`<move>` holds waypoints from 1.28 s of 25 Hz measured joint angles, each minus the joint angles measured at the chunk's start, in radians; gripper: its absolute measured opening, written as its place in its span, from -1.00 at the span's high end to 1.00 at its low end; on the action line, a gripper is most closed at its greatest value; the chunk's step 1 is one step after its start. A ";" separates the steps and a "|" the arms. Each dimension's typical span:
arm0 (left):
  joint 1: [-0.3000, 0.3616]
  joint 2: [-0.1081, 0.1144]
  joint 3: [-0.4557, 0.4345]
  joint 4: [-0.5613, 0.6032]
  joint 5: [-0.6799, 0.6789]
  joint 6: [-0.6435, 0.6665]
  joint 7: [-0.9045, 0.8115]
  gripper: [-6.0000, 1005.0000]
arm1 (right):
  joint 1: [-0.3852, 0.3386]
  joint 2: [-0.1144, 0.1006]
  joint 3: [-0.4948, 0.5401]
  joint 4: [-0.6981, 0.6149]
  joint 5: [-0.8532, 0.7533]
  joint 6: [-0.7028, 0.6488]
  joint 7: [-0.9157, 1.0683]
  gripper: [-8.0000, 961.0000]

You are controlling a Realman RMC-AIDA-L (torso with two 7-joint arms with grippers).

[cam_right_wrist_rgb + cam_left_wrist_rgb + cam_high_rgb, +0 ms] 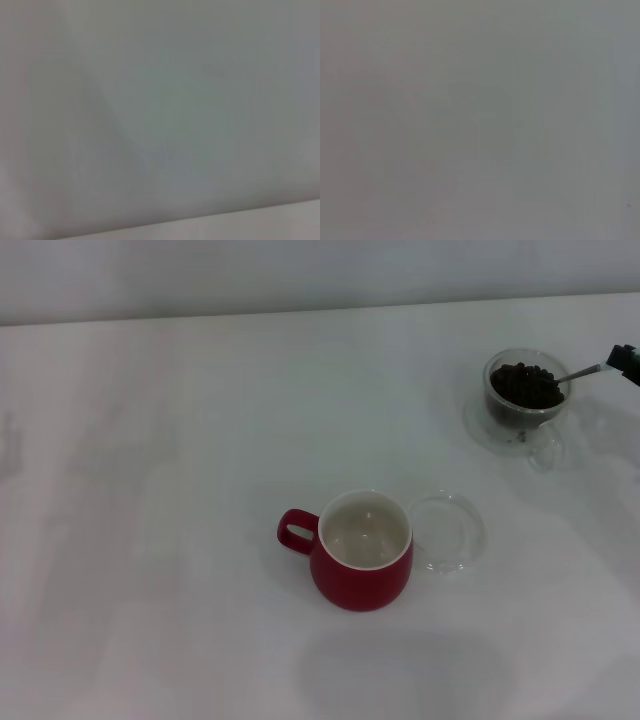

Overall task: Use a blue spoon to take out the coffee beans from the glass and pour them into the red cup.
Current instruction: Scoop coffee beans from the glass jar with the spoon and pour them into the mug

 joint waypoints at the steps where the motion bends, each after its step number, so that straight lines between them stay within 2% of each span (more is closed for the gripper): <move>1: 0.001 0.000 0.000 0.000 0.000 0.000 0.000 -0.01 | 0.000 0.000 0.000 0.000 0.000 -0.001 0.014 0.69; 15: -0.002 0.003 -0.001 0.005 -0.002 0.000 0.000 -0.01 | -0.004 -0.010 0.000 0.001 -0.003 0.007 0.257 0.69; 20: 0.000 0.003 -0.002 0.004 -0.005 0.000 0.000 -0.01 | -0.001 -0.011 0.007 0.001 -0.053 0.001 0.348 0.69; 32: 0.007 0.000 0.000 0.006 -0.003 0.000 0.000 -0.01 | 0.008 -0.013 0.011 0.038 -0.059 -0.011 0.427 0.69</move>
